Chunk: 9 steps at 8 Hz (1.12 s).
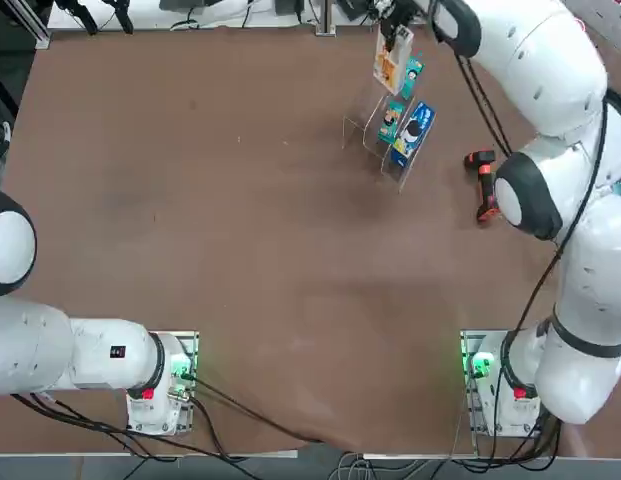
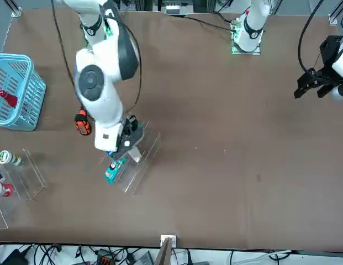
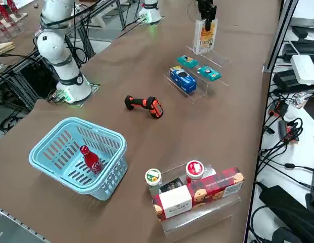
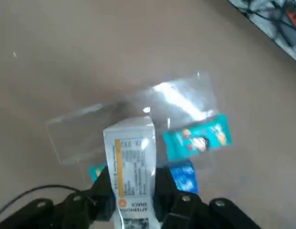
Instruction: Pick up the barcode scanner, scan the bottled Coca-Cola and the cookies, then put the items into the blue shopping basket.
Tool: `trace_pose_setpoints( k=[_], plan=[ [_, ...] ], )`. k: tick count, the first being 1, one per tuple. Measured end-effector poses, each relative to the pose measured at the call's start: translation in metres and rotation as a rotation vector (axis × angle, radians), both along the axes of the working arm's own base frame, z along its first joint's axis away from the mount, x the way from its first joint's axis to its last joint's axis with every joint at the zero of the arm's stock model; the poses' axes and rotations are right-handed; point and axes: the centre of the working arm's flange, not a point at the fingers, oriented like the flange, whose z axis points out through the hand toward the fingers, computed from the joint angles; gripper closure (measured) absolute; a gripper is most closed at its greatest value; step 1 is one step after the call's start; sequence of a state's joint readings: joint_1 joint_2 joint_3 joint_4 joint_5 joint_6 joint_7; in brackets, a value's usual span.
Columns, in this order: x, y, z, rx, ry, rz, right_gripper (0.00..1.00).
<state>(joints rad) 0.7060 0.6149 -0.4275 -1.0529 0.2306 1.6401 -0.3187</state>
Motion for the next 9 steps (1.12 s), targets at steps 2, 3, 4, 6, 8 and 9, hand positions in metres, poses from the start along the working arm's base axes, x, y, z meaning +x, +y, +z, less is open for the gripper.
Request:
trace_pose_setpoints(
  k=[2,3,4,6,8,9],
  plan=[
    [0.001,-0.094,0.058,0.013,0.047,0.065,0.61],
    [0.0,-0.142,0.077,0.013,0.07,0.095,0.61],
    [-0.003,-0.188,0.09,0.007,0.084,0.129,0.61],
    [-0.011,-0.284,0.1,-0.001,0.109,0.195,0.61],
    [-0.032,-0.378,0.096,0.027,0.14,0.231,0.61],
    [-0.046,-0.424,0.094,0.044,0.15,0.261,0.61]
  ],
)
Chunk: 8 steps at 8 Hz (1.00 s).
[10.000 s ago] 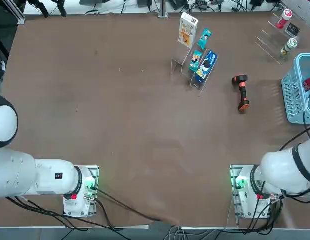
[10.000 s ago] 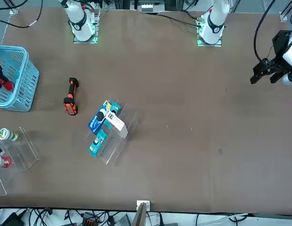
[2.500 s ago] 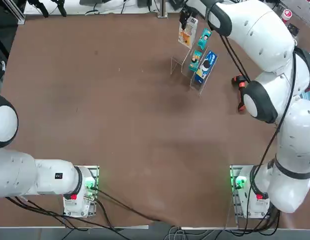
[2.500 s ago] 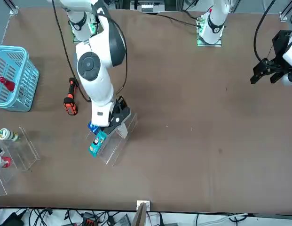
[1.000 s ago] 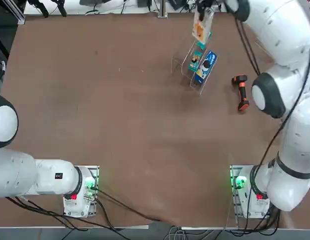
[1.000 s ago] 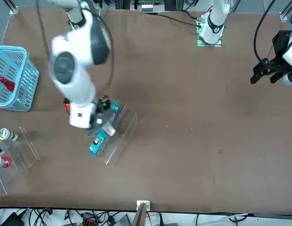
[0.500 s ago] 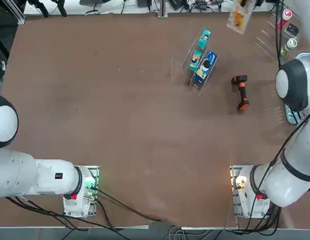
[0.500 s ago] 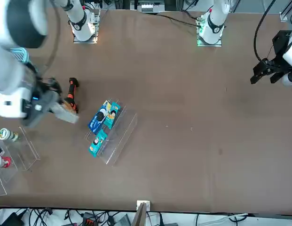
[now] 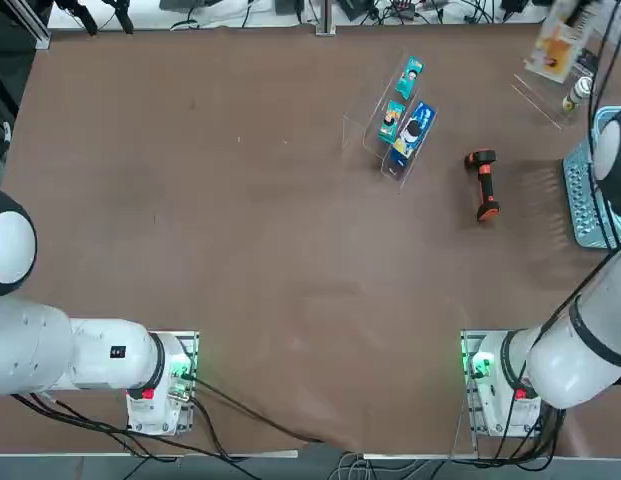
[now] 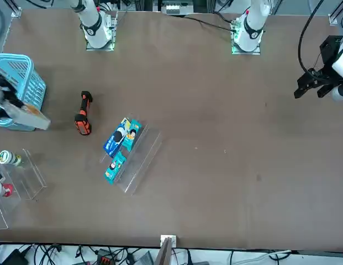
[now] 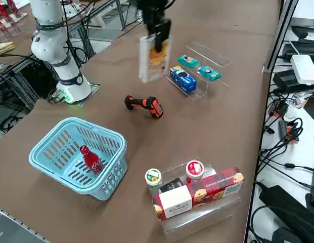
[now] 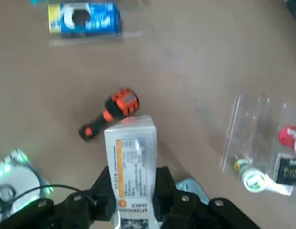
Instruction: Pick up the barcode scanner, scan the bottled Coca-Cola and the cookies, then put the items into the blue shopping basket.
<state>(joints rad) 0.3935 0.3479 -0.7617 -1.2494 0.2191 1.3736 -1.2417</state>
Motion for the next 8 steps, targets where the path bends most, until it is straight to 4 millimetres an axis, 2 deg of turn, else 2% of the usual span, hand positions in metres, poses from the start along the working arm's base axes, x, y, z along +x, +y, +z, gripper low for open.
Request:
trace_pose_setpoints(
  k=[2,4,6,8],
  plan=[
    [-0.027,-0.071,-0.007,0.015,0.023,0.06,0.61],
    [-0.058,-0.13,-0.016,0.028,0.042,0.086,0.61],
    [-0.085,-0.178,-0.038,0.033,0.014,0.114,0.61],
    [-0.117,-0.215,-0.065,0.035,-0.01,0.119,0.62]
  ],
)
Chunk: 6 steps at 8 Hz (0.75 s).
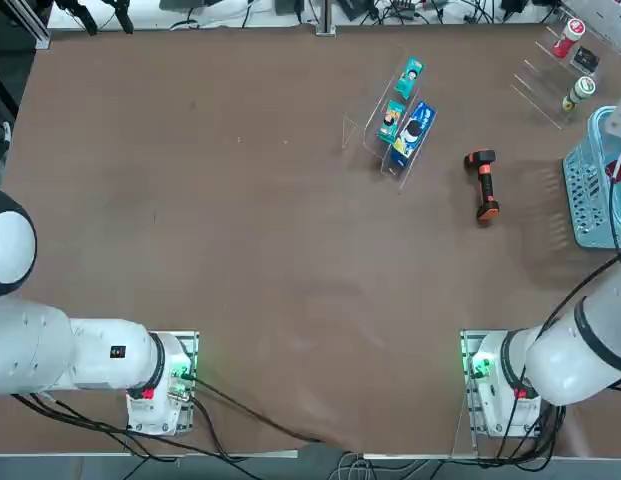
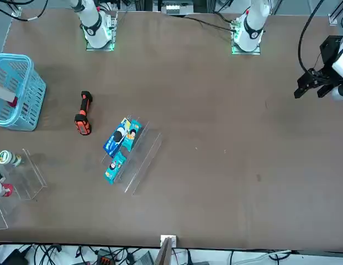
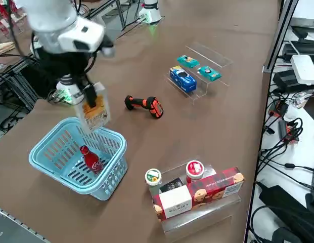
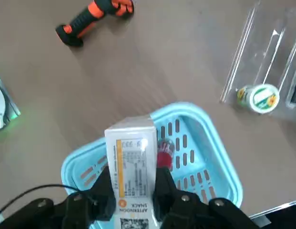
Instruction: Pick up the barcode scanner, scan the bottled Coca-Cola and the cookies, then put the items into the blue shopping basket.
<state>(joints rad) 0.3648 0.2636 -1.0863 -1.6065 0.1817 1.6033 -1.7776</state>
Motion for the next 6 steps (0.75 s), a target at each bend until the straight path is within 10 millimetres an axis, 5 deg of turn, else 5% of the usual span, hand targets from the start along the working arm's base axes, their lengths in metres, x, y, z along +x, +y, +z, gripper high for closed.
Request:
trace_pose_setpoints(
  k=[3,6],
  plan=[
    [-0.041,-0.027,-0.038,0.039,-0.01,-0.015,0.62],
    [-0.065,-0.038,-0.034,0.041,-0.003,-0.011,0.62]
  ],
)
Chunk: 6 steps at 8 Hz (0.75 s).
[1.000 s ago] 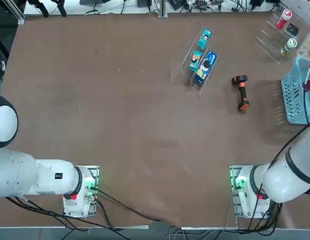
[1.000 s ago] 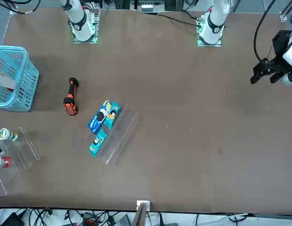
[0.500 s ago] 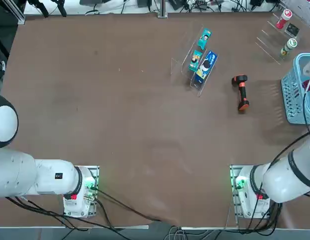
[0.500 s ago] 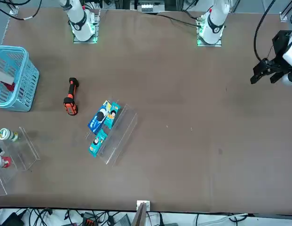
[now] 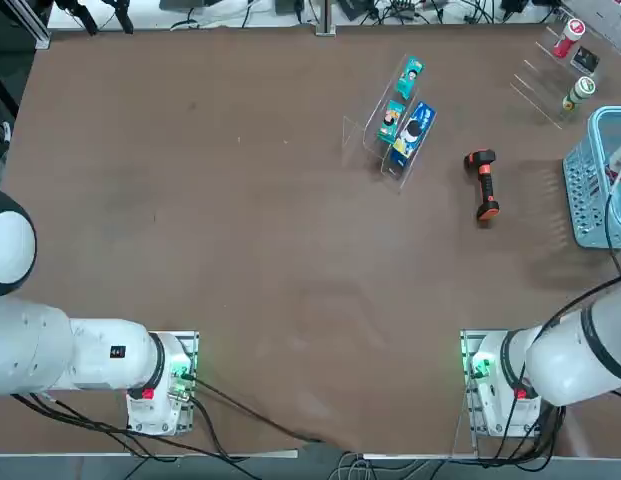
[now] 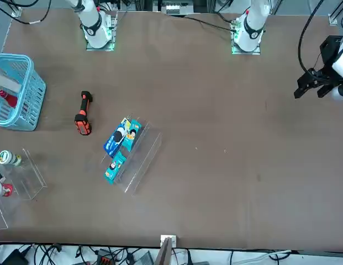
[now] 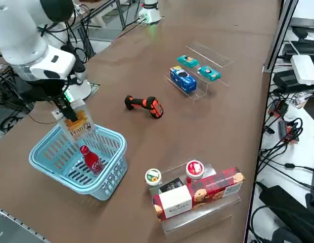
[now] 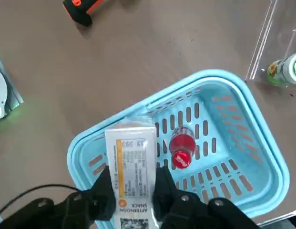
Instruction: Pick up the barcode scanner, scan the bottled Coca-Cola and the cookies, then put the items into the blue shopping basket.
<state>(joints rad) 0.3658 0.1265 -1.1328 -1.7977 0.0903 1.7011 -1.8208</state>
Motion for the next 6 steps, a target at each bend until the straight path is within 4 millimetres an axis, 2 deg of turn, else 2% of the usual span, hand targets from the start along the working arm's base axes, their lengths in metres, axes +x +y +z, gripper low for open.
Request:
trace_pose_setpoints(
  k=[2,6],
  plan=[
    [-0.022,-0.012,0.002,0.003,-0.03,0.006,0.62],
    [-0.078,-0.029,-0.048,0.039,-0.107,-0.002,0.62]
  ],
)
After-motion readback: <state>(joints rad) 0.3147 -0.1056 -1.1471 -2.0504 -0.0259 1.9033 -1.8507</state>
